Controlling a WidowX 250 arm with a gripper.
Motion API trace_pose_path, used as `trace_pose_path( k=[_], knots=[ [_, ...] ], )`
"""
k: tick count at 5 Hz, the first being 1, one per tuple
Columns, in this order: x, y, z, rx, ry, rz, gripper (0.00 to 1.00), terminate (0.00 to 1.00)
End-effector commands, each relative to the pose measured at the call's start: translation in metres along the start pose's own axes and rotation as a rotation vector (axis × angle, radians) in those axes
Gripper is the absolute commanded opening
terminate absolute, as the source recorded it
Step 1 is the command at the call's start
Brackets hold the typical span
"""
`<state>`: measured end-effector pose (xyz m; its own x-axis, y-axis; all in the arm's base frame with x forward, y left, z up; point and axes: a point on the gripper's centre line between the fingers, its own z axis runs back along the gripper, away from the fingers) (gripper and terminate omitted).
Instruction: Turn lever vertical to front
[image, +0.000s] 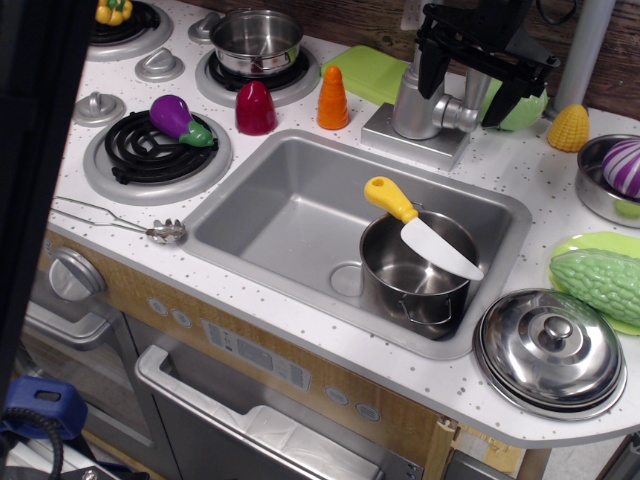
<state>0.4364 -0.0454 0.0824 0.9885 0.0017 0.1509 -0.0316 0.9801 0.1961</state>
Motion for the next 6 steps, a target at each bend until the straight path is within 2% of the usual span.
trace_pose_path(
  k=[1,2,3,4,5,6],
  knots=[
    [0.000,0.000,0.000,0.000,0.000,0.000,1.00,0.00],
    [0.006,0.006,-0.002,-0.009,-0.057,0.006,1.00,0.00],
    [0.012,0.008,0.008,-0.006,-0.074,0.028,1.00,0.00],
    [0.016,0.010,0.023,0.026,-0.133,0.034,1.00,0.00],
    [0.023,0.013,0.029,0.026,-0.227,0.058,1.00,0.00],
    [0.032,0.013,0.028,0.029,-0.287,0.065,1.00,0.00]
  ],
)
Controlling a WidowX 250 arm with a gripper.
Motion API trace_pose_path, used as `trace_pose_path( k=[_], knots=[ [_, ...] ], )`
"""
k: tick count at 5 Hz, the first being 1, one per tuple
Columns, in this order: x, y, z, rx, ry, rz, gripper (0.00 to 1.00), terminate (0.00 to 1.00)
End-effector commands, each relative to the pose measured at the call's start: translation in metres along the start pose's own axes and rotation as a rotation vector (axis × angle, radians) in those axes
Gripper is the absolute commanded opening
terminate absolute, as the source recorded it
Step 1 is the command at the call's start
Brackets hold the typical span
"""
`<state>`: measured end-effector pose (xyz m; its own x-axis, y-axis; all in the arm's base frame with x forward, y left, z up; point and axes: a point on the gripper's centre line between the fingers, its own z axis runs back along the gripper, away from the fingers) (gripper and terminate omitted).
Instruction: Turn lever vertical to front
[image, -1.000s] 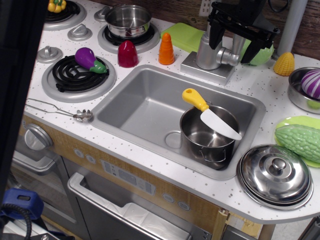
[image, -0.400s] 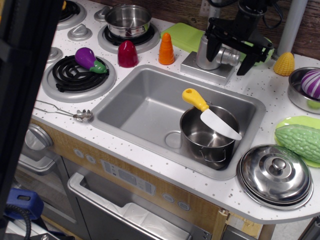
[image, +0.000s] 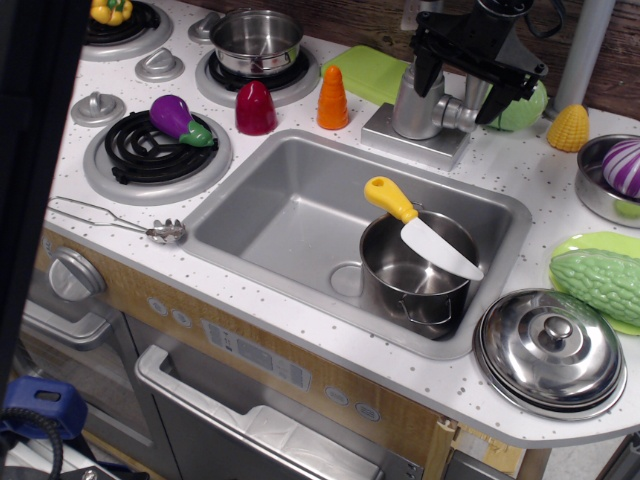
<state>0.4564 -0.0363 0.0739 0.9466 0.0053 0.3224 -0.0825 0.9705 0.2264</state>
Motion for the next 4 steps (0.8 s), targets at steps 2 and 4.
trace_pose_path(
  k=[2,4],
  knots=[
    [0.040,0.006,0.042,-0.039,-0.160,0.015,1.00,0.00],
    [0.052,0.002,0.037,-0.065,-0.197,0.021,1.00,0.00]
  ],
)
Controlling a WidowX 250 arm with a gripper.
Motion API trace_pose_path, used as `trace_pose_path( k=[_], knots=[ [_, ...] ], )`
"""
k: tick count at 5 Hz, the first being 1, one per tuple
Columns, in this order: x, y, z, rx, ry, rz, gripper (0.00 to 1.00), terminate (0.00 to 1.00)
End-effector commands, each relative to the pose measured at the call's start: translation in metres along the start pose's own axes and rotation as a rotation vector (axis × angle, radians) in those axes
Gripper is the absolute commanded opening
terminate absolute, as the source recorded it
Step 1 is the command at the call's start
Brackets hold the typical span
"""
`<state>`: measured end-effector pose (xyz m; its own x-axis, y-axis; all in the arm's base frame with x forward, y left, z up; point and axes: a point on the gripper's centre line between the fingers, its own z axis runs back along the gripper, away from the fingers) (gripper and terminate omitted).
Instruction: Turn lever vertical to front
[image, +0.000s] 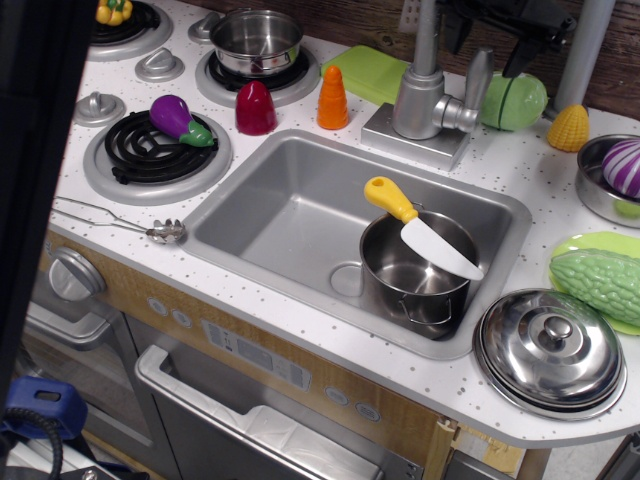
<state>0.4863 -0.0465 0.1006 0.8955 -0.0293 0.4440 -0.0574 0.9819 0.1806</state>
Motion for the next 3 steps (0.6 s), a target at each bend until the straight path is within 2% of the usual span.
trace_pose_path(
  k=[1,2,3],
  knots=[
    [0.021,0.006,0.010,-0.026,-0.070,0.037,0.00,0.00],
    [0.018,0.004,0.011,-0.027,-0.057,0.060,0.00,0.00],
    [0.004,-0.005,0.022,-0.023,0.017,0.121,0.00,0.00]
  ],
)
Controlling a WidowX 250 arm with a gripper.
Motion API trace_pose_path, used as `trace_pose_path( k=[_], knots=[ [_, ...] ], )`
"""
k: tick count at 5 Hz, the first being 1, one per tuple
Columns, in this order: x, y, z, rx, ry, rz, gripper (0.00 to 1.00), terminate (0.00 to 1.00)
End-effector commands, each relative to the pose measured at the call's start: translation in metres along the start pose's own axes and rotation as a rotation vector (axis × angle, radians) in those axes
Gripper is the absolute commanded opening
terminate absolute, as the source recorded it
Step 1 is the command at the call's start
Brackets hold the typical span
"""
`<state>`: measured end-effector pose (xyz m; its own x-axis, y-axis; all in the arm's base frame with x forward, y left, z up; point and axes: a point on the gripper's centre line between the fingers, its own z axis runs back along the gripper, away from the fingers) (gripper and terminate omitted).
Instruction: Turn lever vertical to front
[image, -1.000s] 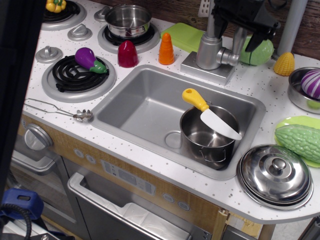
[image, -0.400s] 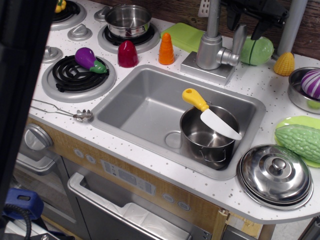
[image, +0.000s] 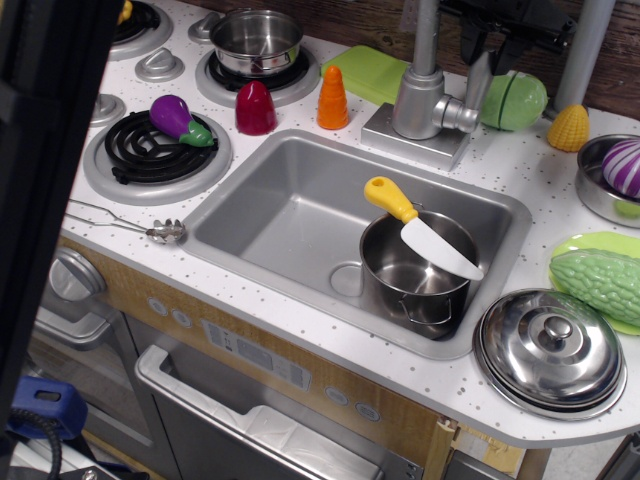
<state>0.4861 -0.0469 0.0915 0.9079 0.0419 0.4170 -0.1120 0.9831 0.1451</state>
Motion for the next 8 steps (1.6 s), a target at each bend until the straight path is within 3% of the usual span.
trace_pose_path(
  k=[1,4,6,7,8],
  knots=[
    [-0.008,-0.010,0.036,-0.034,0.058,0.088,0.00,0.00],
    [-0.049,-0.019,0.023,-0.118,0.183,0.135,0.00,0.00],
    [-0.066,-0.025,0.011,-0.151,0.194,0.155,0.00,0.00],
    [-0.064,-0.023,0.014,-0.127,0.174,0.136,1.00,0.00],
    [-0.057,-0.015,0.033,-0.067,0.181,0.108,1.00,0.00]
  ],
)
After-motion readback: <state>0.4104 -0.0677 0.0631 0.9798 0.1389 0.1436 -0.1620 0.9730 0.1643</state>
